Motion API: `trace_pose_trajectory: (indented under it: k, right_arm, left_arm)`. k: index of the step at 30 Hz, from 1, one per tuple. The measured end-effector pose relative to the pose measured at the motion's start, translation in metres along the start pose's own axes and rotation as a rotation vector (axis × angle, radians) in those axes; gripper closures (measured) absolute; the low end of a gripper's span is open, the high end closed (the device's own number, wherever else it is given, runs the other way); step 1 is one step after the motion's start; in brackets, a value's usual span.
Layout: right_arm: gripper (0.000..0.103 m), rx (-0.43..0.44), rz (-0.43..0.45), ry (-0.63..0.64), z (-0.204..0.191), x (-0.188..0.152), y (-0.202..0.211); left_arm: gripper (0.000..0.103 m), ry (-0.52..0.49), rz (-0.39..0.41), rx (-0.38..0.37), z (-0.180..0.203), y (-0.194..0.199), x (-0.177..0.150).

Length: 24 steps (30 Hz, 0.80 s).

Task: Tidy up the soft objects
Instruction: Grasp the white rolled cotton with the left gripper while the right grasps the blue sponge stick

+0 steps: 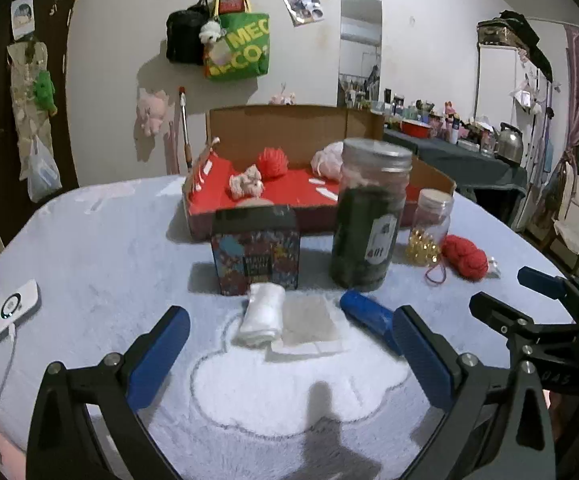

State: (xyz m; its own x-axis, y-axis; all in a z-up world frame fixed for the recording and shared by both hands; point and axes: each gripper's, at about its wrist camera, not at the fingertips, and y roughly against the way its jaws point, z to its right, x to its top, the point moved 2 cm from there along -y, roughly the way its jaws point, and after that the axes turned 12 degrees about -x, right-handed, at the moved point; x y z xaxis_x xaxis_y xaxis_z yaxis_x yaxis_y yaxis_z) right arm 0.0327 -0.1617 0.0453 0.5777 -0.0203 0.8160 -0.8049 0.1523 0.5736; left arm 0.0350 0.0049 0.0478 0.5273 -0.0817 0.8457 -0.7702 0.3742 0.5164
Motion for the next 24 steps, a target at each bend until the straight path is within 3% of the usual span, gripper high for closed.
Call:
trace_pose_trajectory:
  k: [13,19,24]
  right_arm:
    - [0.006,0.103,-0.082,0.014,-0.027,0.0,-0.027]
    - [0.006,0.168,-0.129,0.034,-0.048,0.004,-0.043]
    - [0.006,0.173,-0.135,0.09,-0.064,0.005,-0.049]
  left_arm:
    - [0.002,0.03,-0.085,0.027,-0.038,-0.016,0.002]
    - [0.014,0.048,-0.177,-0.002,-0.057,-0.035,0.0]
    - [0.027,0.048,-0.229,-0.056,-0.062,-0.046,0.003]
